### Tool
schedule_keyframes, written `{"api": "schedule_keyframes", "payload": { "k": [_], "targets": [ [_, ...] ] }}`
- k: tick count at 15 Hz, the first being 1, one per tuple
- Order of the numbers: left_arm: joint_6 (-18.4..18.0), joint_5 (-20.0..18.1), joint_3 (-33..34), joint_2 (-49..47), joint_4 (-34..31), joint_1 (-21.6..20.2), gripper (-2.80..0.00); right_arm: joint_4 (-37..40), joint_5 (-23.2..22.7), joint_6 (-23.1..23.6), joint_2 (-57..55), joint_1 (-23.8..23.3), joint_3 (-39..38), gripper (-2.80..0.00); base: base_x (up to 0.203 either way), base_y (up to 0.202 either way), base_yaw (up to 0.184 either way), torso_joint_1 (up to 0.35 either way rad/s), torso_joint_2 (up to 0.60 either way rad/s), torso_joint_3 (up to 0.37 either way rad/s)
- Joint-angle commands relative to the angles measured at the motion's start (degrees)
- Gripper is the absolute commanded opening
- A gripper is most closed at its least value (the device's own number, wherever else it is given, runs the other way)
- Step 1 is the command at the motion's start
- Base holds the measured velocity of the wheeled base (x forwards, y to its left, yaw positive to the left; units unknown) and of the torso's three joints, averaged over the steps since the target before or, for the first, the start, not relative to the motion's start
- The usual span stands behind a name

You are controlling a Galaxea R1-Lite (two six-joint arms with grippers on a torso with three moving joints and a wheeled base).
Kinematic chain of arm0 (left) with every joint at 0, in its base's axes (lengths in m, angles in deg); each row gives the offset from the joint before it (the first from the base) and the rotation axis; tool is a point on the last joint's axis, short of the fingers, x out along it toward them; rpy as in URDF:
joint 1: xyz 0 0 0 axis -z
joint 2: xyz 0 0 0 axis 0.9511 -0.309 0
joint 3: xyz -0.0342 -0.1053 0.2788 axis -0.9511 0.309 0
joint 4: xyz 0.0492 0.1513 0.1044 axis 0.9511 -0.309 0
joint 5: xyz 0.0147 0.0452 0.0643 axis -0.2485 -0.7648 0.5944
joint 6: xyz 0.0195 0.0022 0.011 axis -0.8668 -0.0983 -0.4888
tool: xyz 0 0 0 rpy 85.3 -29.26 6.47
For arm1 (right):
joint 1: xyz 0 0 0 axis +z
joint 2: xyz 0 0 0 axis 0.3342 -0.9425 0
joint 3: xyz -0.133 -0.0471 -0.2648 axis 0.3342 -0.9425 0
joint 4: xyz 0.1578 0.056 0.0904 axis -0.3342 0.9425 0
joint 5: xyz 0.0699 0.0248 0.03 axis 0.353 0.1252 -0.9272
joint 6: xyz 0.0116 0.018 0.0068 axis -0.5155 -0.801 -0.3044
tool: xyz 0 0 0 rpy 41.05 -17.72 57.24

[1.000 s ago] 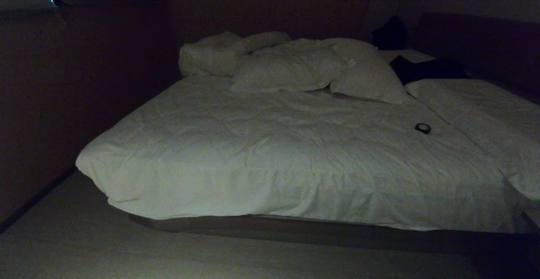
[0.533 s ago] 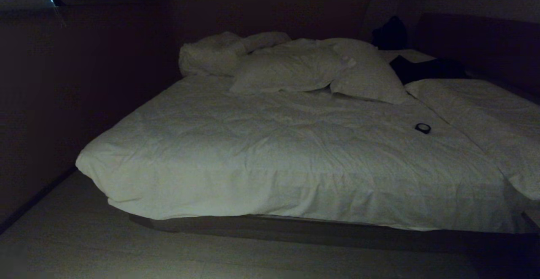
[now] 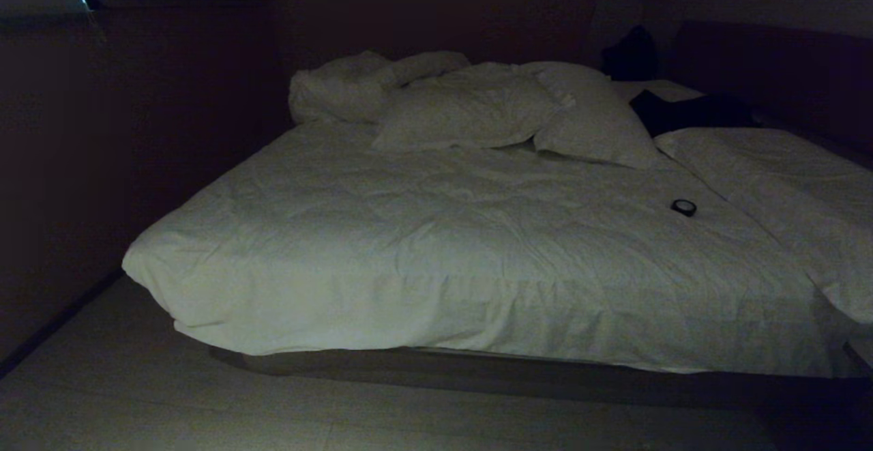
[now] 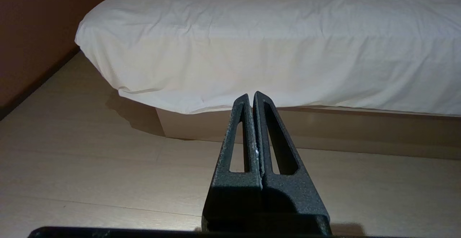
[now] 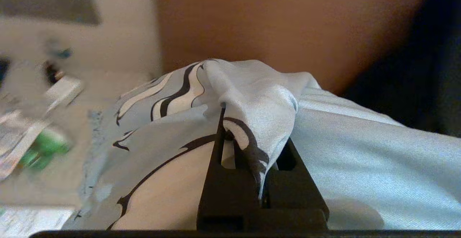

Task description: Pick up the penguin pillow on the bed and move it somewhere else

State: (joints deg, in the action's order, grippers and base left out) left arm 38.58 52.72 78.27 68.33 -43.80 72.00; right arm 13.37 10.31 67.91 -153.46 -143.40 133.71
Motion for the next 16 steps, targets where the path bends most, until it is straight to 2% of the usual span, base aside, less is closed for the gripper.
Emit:
{"api": "schedule_keyframes", "payload": {
  "k": [1,4,10,14,16],
  "targets": [
    [0.0,0.0,0.1,0.0,0.0,0.0,-2.80,-0.1,-0.3,-1.1,-1.3,-2.6,2.3,-2.80,0.000,0.000,0.000,0.000,0.00,0.000],
    [0.0,0.0,0.1,0.0,0.0,0.0,-2.80,-0.1,-0.1,-3.5,-3.6,-3.2,6.0,-2.80,0.000,0.000,0.000,0.000,0.00,0.000],
    [0.0,0.0,0.1,0.0,0.0,0.0,-2.80,-2.1,-0.1,-3.3,-12.1,-3.6,8.7,-2.80,0.000,0.000,0.000,0.000,0.00,0.000],
    [0.0,0.0,0.1,0.0,0.0,0.0,-2.80,-2.1,0.0,-1.6,-21.1,-2.8,14.3,-2.80,0.000,0.000,0.000,0.000,0.00,0.000],
    [0.0,0.0,0.1,0.0,0.0,0.0,-2.80,-2.2,0.1,2.0,-24.6,-2.7,14.5,-2.80,0.000,0.000,0.000,0.000,0.00,0.000]
  ]
}}
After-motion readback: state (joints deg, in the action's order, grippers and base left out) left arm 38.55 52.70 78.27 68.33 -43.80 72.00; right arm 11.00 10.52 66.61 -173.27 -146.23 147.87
